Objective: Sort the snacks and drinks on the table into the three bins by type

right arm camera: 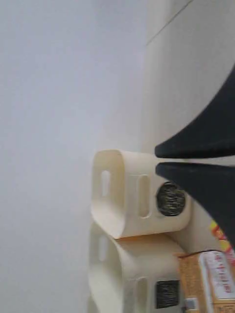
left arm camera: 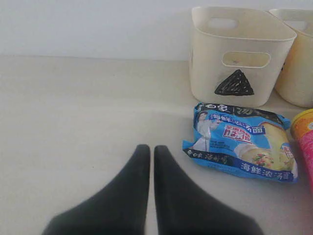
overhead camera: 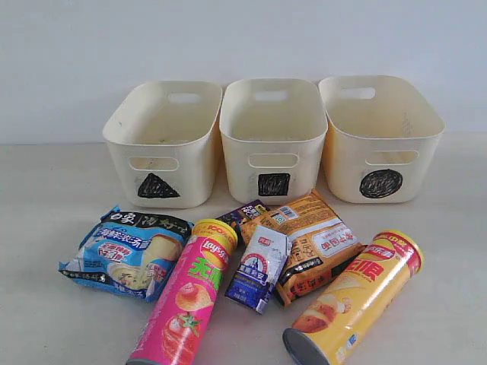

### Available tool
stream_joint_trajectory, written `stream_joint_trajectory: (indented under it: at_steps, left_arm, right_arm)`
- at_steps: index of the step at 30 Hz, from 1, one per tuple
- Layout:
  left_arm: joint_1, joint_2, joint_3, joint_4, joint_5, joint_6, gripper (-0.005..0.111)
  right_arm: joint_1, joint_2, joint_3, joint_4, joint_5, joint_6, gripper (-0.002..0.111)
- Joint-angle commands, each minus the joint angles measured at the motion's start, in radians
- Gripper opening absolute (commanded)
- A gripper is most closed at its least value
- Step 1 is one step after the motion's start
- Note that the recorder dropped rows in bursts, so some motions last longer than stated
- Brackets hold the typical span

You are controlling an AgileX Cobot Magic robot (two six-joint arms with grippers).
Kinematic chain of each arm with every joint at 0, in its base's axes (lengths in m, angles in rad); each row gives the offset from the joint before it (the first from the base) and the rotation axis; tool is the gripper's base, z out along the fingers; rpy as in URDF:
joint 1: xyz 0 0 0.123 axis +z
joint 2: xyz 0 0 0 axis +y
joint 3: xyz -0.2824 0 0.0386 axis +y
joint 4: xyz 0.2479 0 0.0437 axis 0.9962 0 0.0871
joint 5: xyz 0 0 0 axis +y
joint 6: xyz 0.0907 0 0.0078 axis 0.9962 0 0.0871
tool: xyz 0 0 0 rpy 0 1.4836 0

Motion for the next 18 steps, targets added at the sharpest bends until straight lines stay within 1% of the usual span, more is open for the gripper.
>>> stream_joint_trajectory:
  at_steps: [1,3,6,8,11,15,18]
  left_arm:
    - [0.001,-0.003,-0.002,-0.007,-0.015,0.0,0.004]
    - [0.001,-0.003,-0.002,-0.007,-0.015,0.0,0.004]
    - [0.001,-0.003,-0.002,-0.007,-0.015,0.0,0.004]
    - [0.001,-0.003,-0.002,-0.007,-0.015,0.0,0.004]
    - [0.001,-0.003,-0.002,-0.007,-0.015,0.0,0.004]
    - [0.001,-0.003,-0.002,-0.007,-0.015,0.0,0.004]
    - [0.001,-0.003,-0.002,-0.007,-0.015,0.0,0.004]
  right_arm:
    - [-0.003,-0.004,-0.001,0.012,-0.224,0.153,0.001]
    - [-0.003,-0.004,-0.001,0.019,-0.306,0.282,0.001]
    - [-0.003,-0.004,-0.001,0.019,-0.368,0.36,0.001]
    - [-0.003,-0.004,-0.034,0.019,-0.361,0.376,0.001]
    - [-0.003,0.046,-0.131,0.008,-0.325,0.374,0.001]
    - [-0.003,0.197,-0.289,-0.04,-0.29,0.354,0.001]
    - [-0.003,0.346,-0.408,-0.112,-0.204,0.352,0.001]
